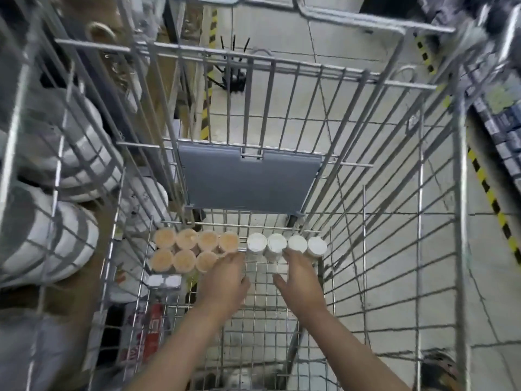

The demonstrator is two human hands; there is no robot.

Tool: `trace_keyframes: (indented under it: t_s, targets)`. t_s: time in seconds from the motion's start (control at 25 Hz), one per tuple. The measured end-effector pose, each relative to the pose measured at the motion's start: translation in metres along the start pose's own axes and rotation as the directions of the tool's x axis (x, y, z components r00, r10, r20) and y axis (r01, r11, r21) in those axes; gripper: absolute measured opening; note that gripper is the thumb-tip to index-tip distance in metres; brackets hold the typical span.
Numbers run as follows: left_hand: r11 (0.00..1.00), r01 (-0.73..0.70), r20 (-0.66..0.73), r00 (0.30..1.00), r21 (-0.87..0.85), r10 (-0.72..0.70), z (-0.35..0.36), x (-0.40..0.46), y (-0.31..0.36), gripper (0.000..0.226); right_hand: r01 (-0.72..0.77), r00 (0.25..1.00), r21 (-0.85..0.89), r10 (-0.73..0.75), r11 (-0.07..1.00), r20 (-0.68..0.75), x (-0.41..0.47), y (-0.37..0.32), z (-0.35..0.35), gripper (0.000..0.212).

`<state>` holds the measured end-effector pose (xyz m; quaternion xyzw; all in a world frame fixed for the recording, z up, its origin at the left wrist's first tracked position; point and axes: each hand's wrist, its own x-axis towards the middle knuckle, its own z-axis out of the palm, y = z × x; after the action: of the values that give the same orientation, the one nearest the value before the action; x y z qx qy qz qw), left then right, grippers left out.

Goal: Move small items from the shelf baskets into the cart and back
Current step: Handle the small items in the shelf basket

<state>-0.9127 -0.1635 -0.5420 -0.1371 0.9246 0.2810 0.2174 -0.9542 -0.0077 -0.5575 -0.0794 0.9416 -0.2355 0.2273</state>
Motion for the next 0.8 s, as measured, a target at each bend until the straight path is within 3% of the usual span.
trace_keyframes:
  t_s: [0.2, 0.32, 0.4, 0.56, 0.68, 0.8]
  targets:
    - [0.984, -0.101, -0.073, 0.991, 0.145, 0.112, 0.016, 0.046, -0.003, 0.046, 0.128, 0.988, -0.177, -0.141, 0.976, -0.060, 0.038, 0.008, 0.019, 0.059]
    - [0.977, -0.080, -0.054, 0.994, 0.197, 0.092, 0.030, 0.064, -0.002, 0.055, 0.122, 0.989, -0.288, -0.142, 0.950, -0.050, 0.051, 0.014, 0.035, 0.067]
    - [0.969, -0.067, -0.090, 0.992, 0.239, 0.091, 0.037, 0.071, -0.001, 0.057, 0.122, 0.973, -0.363, -0.185, 0.924, -0.142, 0.057, 0.017, 0.045, 0.073]
    - [0.943, -0.096, -0.159, 0.975, 0.318, 0.153, 0.043, 0.078, -0.001, 0.047, 0.074, 0.938, -0.482, -0.226, 0.873, -0.264, 0.064, 0.023, 0.057, 0.063]
    - [0.926, -0.090, -0.147, 0.977, 0.366, 0.153, 0.047, 0.081, -0.003, 0.046, 0.085, 0.933, -0.570, -0.267, 0.817, -0.243, 0.065, 0.026, 0.059, 0.062]
    - [0.933, -0.107, -0.153, 0.974, 0.342, 0.168, 0.045, 0.079, -0.001, 0.044, 0.117, 0.930, -0.526, -0.278, 0.842, -0.239, 0.062, 0.027, 0.052, 0.056]
